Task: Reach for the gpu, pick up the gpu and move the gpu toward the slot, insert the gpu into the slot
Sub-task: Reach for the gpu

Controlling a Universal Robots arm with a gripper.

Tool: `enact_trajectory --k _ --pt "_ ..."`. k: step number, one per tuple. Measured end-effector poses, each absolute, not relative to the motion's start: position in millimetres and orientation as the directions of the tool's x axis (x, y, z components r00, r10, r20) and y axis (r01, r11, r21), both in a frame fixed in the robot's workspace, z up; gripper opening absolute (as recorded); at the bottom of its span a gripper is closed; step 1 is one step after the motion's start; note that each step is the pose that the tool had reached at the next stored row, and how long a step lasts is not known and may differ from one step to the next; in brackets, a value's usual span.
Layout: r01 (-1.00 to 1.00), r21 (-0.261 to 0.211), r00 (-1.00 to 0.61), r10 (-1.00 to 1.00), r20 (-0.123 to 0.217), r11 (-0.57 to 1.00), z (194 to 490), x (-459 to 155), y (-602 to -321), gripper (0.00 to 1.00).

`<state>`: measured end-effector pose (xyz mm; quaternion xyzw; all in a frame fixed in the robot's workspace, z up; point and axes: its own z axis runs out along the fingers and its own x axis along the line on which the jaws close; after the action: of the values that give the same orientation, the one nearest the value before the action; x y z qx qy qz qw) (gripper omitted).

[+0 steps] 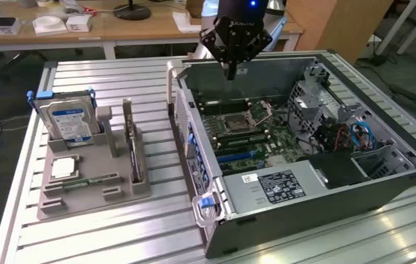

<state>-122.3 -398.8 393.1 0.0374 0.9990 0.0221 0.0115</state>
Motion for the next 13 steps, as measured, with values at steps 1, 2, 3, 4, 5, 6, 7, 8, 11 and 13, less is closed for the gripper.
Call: enact_trajectory --k 1,2,3,4,5,6,7,8,11,13 --pt "0.074 0.045 -0.997 0.075 -0.021 0.996 393.1 -122.6 -398.9 0.10" --pt "0.074 0.045 -0.997 0.075 -0.021 0.996 393.1 -123.8 -398.9 0.10" --pt "0.074 0.045 -0.997 0.075 -0.021 0.996 393.1 -126.4 -398.9 0.10" --pt "0.074 0.045 -0.997 0.075 -0.021 0.996 393.1 -129.6 -398.8 0.10" --pt "0.074 0.045 -0.997 0.075 -0.021 0.996 393.1 -133.0 -398.8 0.10" --pt "0.074 0.045 -0.997 0.075 -0.021 0.996 393.1 -136.1 -398.8 0.10" --pt "0.074 0.045 -0.997 0.075 -0.021 0.996 393.1 -139.6 -398.8 0.10" --pt "0.074 0.045 -0.997 0.075 -0.021 0.996 393.1 -142.7 -398.9 0.10" --pt "0.074 0.045 -0.997 0.075 -0.021 0.996 393.1 -152.4 -398.9 0.10" --pt "0.074 0.045 -0.997 0.075 -0.021 0.996 393.1 -159.6 -398.9 0.10"
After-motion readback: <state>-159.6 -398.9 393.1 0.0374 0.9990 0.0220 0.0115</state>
